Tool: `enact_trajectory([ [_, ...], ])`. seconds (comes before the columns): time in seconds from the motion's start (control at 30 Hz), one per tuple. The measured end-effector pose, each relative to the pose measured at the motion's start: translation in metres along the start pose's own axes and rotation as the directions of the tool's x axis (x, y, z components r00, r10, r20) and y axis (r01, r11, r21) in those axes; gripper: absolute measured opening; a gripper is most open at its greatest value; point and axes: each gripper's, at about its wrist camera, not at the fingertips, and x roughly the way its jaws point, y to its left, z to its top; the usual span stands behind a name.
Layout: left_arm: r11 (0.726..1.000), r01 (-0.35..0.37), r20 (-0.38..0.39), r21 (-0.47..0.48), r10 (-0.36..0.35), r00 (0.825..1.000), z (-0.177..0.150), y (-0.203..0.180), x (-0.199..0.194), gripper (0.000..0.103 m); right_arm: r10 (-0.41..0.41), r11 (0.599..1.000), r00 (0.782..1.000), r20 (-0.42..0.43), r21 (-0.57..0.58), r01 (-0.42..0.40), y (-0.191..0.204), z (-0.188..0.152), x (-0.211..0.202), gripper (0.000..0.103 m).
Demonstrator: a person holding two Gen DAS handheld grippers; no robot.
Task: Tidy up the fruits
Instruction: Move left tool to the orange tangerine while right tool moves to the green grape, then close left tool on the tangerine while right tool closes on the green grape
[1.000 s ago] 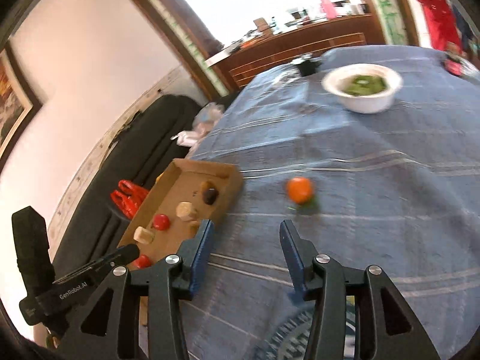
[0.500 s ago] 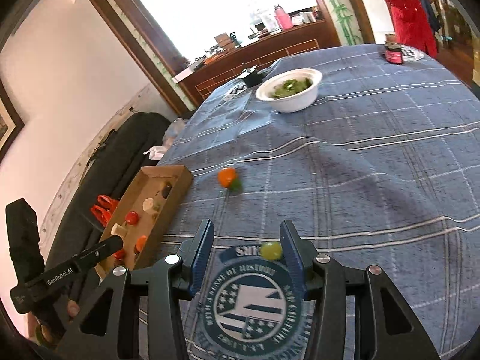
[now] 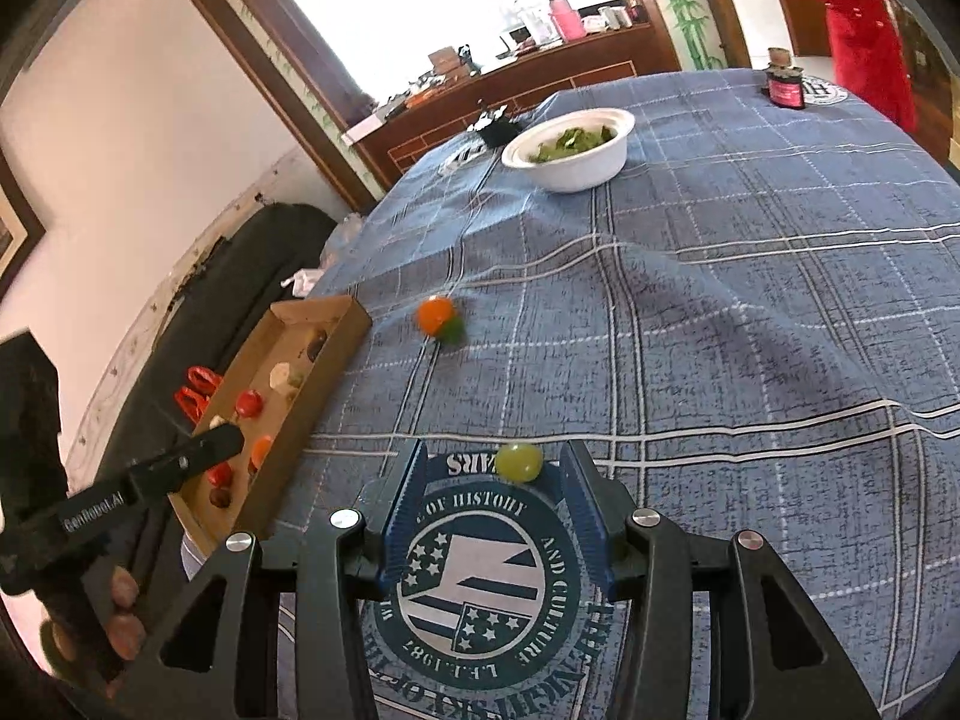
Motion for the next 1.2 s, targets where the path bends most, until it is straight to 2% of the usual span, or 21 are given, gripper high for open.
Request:
enact_trajectory([
  [0.3,1.000,-0.008,-0.008,0.012,0.008,1.000,0.018,-0.010,0.027,0.048,-0.033,0.997,0.998,-0.056,-0.068,0.029,0.005,-0.002,0.029,0.048],
  [0.57,0.998,-0.013,-0.061,0.058,0.017,0.998,0.056,-0.027,0.094,0.048,-0.151,0.977,0.981,-0.122,-0.173,0.129,0.010,-0.005,0.073,0.047],
  [0.73,0.997,-0.012,-0.099,0.070,0.019,0.995,0.070,-0.039,0.131,0.048,-0.201,0.956,0.974,-0.106,-0.237,0.171,0.017,-0.003,0.083,0.045],
  [0.8,0.997,-0.008,-0.110,0.075,0.016,0.994,0.072,-0.043,0.143,0.048,-0.213,0.949,0.972,-0.100,-0.256,0.182,0.019,-0.002,0.086,0.034],
  [0.87,0.997,-0.022,-0.125,0.077,0.032,0.992,0.075,-0.046,0.156,0.048,-0.226,0.943,0.970,-0.089,-0.268,0.195,0.020,-0.002,0.087,0.029],
  [0.9,0.997,-0.018,-0.134,0.072,0.028,0.991,0.075,-0.046,0.161,0.047,-0.218,0.945,0.972,-0.090,-0.267,0.187,0.019,-0.002,0.087,0.025],
  [1.0,0.998,-0.012,-0.153,0.055,0.021,0.988,0.075,-0.044,0.175,0.047,-0.196,0.951,0.976,-0.093,-0.259,0.167,0.018,-0.001,0.085,0.025],
  [1.03,0.998,-0.015,-0.138,0.057,0.023,0.990,0.073,-0.044,0.176,0.045,-0.186,0.955,0.978,-0.092,-0.251,0.158,0.017,0.000,0.083,0.025],
  [1.1,0.997,-0.028,-0.118,0.071,0.036,0.992,0.072,-0.046,0.175,0.034,-0.158,0.966,0.984,-0.081,-0.221,0.137,0.013,0.002,0.074,0.025],
  [1.2,0.998,-0.027,-0.115,0.063,0.034,0.993,0.072,-0.045,0.175,0.030,-0.109,0.981,0.992,-0.060,-0.167,0.098,0.005,0.006,0.059,0.025],
])
